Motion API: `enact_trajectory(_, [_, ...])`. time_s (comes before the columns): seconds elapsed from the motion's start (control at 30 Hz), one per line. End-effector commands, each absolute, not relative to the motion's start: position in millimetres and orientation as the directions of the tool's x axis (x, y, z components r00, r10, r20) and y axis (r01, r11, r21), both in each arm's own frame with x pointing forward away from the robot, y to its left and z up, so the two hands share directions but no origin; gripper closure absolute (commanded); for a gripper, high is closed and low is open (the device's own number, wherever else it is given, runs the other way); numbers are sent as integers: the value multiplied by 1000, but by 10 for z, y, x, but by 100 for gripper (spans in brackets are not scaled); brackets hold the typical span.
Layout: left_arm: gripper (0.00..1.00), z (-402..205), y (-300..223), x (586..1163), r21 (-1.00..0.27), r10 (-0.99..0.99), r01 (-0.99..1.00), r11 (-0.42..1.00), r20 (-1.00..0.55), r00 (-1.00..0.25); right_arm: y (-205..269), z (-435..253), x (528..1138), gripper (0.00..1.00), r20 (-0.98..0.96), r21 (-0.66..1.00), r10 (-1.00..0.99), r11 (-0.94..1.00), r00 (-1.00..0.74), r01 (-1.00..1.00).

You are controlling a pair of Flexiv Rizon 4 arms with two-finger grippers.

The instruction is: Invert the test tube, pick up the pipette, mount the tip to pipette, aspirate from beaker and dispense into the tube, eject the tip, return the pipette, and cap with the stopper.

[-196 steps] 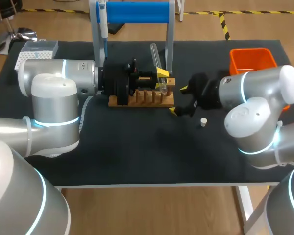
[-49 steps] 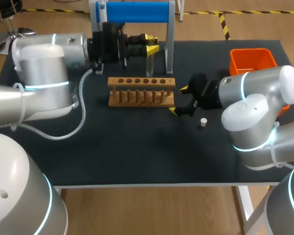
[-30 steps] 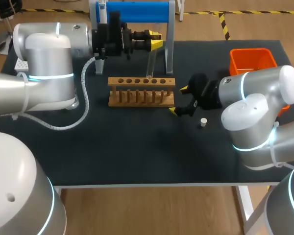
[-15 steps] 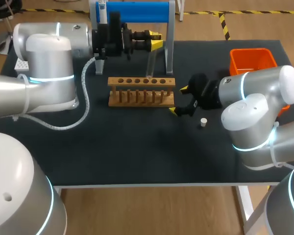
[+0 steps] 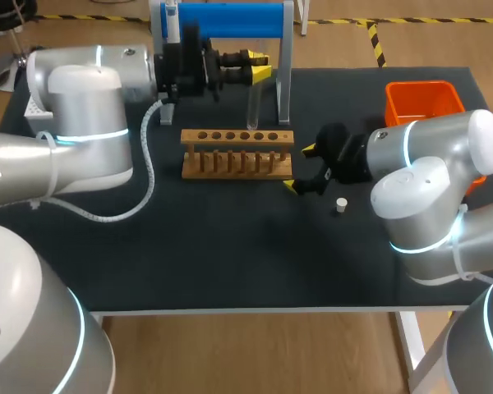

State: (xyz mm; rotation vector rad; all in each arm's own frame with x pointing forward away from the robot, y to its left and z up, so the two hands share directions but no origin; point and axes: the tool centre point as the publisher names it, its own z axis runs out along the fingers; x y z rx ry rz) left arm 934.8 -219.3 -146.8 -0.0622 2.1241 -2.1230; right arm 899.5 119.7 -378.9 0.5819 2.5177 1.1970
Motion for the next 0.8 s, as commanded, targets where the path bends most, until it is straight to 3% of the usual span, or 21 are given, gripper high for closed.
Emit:
enact_trajectory(0.03, [100,-1565,-2226,9420,-996,-137,90,-23,-86,-987,1191,-3774,8995,0,-87,783,474,576,-877,234])
enact_trajectory(0.8, [100,-1914,-2087,9618,-984,-193,173,-47,-161,-968,1191,-3774,8995,0,-87,783,474,576,-877,234])
